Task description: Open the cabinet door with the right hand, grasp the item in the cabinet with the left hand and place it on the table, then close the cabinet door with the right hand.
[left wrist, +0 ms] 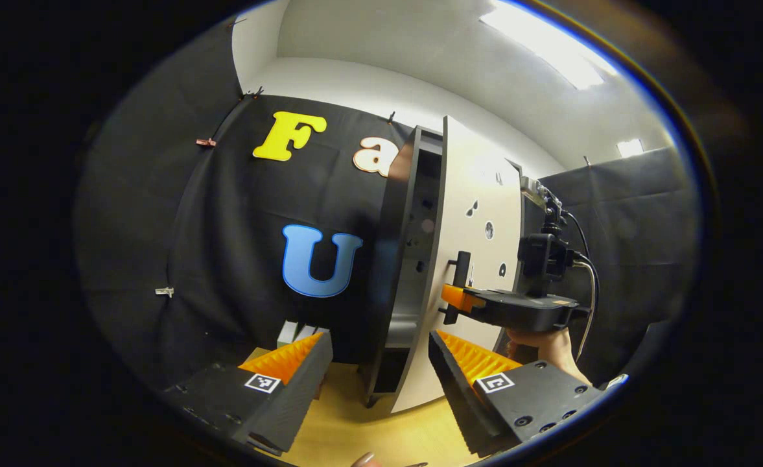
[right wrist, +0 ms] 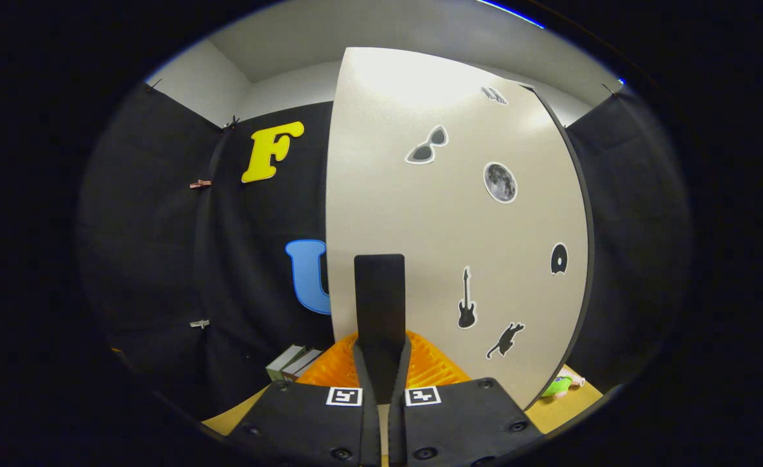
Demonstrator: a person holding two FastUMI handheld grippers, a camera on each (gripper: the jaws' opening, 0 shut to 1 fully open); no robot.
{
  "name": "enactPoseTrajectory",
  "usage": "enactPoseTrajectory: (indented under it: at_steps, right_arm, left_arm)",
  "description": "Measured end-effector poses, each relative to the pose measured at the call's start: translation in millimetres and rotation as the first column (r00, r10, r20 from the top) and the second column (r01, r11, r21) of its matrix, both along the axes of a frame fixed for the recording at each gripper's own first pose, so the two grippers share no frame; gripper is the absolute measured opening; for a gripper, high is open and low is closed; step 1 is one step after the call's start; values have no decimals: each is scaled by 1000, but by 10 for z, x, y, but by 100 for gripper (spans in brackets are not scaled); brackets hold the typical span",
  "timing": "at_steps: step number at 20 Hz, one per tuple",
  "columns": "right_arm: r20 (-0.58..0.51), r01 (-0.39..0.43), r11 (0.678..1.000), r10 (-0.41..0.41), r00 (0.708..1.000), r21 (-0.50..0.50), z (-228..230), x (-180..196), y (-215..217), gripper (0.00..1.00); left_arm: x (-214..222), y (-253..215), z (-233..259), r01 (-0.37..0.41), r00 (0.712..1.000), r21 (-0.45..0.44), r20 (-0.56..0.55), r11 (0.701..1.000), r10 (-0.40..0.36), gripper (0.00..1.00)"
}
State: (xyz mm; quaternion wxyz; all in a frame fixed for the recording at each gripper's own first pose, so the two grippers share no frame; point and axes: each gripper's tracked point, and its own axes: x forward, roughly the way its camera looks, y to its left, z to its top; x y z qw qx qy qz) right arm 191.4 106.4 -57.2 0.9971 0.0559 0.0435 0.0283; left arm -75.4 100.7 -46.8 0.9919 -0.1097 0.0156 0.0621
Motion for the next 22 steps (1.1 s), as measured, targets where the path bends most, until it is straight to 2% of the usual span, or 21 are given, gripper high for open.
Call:
enactPoseTrajectory:
  at_steps: [6, 11, 19, 22]
  right_arm:
    - [1, -22, 1000, 22, 1000, -2, 36, -269, -134, 9]
    - [10, -83, 997, 83, 997, 2, 69, -466, -229, 9]
    - [13, -237, 971, 236, 972, 36, 137, -853, -495, 9]
    - [22, -285, 957, 284, 959, 51, 178, -1015, -656, 9]
  left_arm:
    - [5, -211, -55, 25, 999, 21, -28, 999, -24, 94]
    - [81, -496, -6, 34, 999, 26, -27, 999, -34, 94]
    - [138, -1287, 69, -19, 999, 16, -31, 1000, 19, 94]
    - [133, -1525, 98, -62, 997, 37, -37, 997, 64, 94]
